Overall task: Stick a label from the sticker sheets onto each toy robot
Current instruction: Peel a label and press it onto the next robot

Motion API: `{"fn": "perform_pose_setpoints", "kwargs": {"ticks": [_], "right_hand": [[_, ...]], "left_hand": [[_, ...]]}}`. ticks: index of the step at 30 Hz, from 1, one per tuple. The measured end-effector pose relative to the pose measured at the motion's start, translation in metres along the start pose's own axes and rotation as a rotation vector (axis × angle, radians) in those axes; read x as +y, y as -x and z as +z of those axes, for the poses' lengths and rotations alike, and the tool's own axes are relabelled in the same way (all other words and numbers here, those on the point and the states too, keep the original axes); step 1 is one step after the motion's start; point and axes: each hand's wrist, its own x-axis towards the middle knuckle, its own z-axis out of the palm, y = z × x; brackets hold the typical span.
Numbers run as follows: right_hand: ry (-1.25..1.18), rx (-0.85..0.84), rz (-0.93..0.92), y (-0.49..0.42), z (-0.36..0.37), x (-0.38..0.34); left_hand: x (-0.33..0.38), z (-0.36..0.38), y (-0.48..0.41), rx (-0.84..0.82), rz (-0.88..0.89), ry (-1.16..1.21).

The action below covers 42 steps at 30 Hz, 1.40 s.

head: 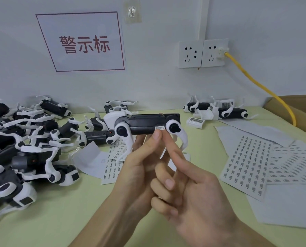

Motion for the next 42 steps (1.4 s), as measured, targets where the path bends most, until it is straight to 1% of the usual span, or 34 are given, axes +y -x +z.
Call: {"fn": "perform_pose_setpoints", "kwargs": {"ticks": [7, 17, 28, 42], "right_hand": [[0.003, 0.020, -0.003, 0.0008, 0.0021, 0.0006], [0.008, 0.040, 0.003, 0.0014, 0.0033, 0.0006], [0.003, 0.052, 0.008, 0.0005, 0.0016, 0.0009], [0.005, 0.130, 0.006, 0.0008, 0.0016, 0.0017]], "left_hand": [[0.0004, 0.0009, 0.0016, 0.035, -0.036, 0.004], [0.0016, 0.0024, -0.0001, 0.044, 0.025, -0.027], [0.0017, 0.0008, -0.0009, 0.081, 0.023, -0.035], [0.0014, 0.0032, -0.0002, 0.131, -0.013, -0.046]]}}
